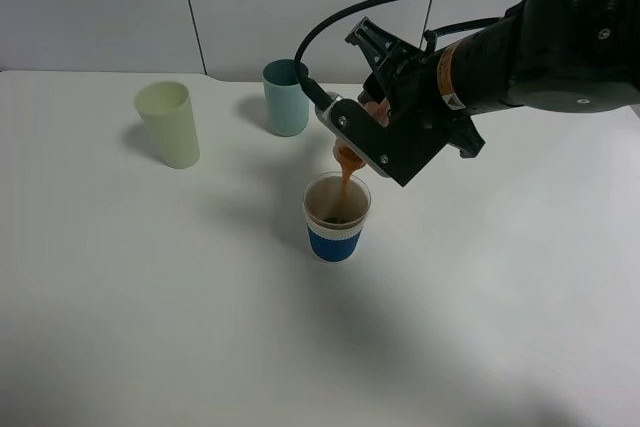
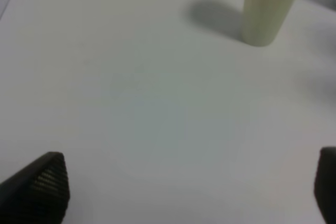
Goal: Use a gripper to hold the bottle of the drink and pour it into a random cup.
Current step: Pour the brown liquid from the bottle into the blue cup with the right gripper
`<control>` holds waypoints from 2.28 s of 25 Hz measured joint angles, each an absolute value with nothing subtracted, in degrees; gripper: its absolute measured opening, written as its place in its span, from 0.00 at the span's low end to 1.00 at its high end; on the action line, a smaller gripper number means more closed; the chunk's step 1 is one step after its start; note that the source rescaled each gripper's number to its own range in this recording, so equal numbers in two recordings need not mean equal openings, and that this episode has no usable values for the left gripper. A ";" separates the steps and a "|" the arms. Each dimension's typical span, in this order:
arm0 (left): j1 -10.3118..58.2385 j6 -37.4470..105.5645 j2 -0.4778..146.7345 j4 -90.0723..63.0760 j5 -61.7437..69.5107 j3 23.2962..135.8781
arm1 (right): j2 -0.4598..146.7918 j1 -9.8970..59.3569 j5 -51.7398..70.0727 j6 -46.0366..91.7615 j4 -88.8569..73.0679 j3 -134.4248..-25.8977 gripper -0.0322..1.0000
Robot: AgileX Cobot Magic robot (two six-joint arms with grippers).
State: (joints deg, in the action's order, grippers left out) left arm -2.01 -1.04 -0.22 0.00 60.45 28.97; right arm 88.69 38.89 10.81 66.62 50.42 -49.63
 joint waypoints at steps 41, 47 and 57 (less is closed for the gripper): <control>-2.01 -1.04 -0.22 0.00 60.45 28.97 | 88.69 41.28 13.86 70.20 51.69 -50.95 0.03; -2.01 -1.04 -0.22 0.00 60.45 28.97 | 88.69 41.28 13.94 70.25 53.05 -51.78 0.03; -2.01 -1.04 -0.22 0.00 60.45 28.97 | 88.69 41.28 13.43 70.25 57.07 -54.29 0.03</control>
